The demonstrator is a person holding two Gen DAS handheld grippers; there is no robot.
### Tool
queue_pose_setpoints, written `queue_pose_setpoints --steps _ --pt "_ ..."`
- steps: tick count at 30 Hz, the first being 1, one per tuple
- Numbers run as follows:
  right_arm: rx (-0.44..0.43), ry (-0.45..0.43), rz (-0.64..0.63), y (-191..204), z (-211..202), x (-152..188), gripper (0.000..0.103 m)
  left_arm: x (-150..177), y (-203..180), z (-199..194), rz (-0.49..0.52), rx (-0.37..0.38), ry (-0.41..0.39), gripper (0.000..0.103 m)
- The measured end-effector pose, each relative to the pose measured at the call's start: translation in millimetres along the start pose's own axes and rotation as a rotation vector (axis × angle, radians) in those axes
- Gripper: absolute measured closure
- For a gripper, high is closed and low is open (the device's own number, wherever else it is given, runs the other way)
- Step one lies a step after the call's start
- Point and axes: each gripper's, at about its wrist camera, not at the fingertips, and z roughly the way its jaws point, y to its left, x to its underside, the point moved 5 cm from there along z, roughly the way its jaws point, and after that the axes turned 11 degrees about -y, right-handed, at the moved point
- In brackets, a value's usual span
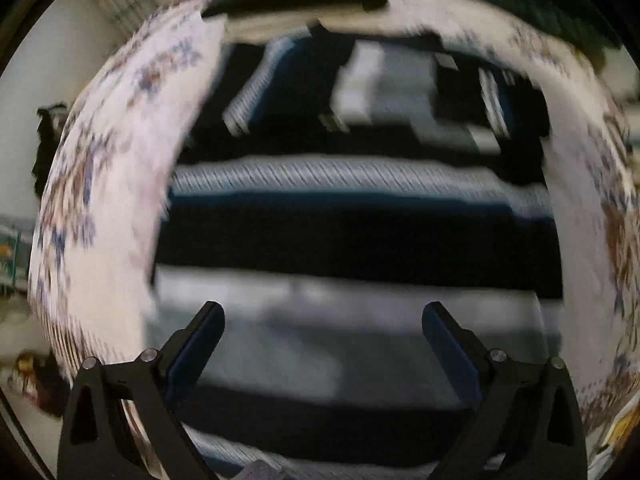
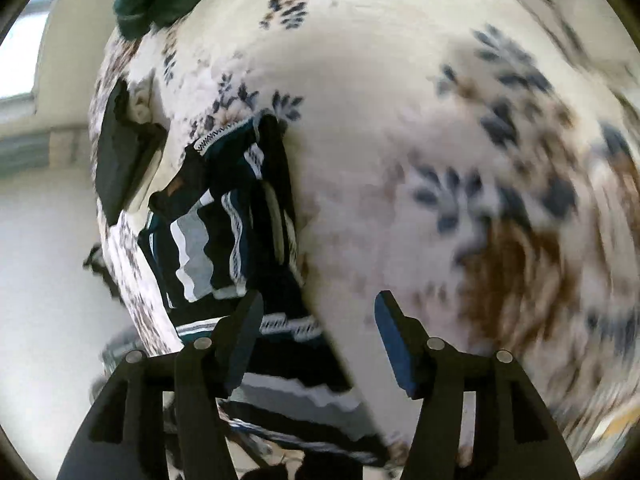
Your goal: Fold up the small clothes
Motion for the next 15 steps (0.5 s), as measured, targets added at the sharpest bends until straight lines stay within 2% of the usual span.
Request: queue_pose_setpoints --steps 2,5,8,11,12,13,15 --pt "-0.031 0.006 -0.03 -1 21 -29 0.043 28 -26 -2 -0.087 -0.018 0.081 0.002" --pt "-0.112 0.037 0.008 0 56 -64 0.043 51 -48 -5 -0.224 -0.025 0.143 0.002" --pt "-0.169 0.082 0.017 13 99 -90 0.043 61 -59 -8 -0.27 -0.066 0.153 0.002" --pt "-0.165 0.135 0.01 25 150 -107 0.043 67 -63 -8 -0.291 -0.115 0.15 0.002" --pt "-0.175 0.143 0.013 28 161 -110 0.049 69 -63 -7 -0.297 -0.131 0.15 0.002" --pt "-0.181 0.144 0.009 32 171 -112 0.095 70 -62 -7 -0.304 -0.147 0.151 0.002" --pt "-0.154 0.113 -0.026 40 179 -117 0.097 74 -59 -9 -0.324 -0.165 0.147 0.002"
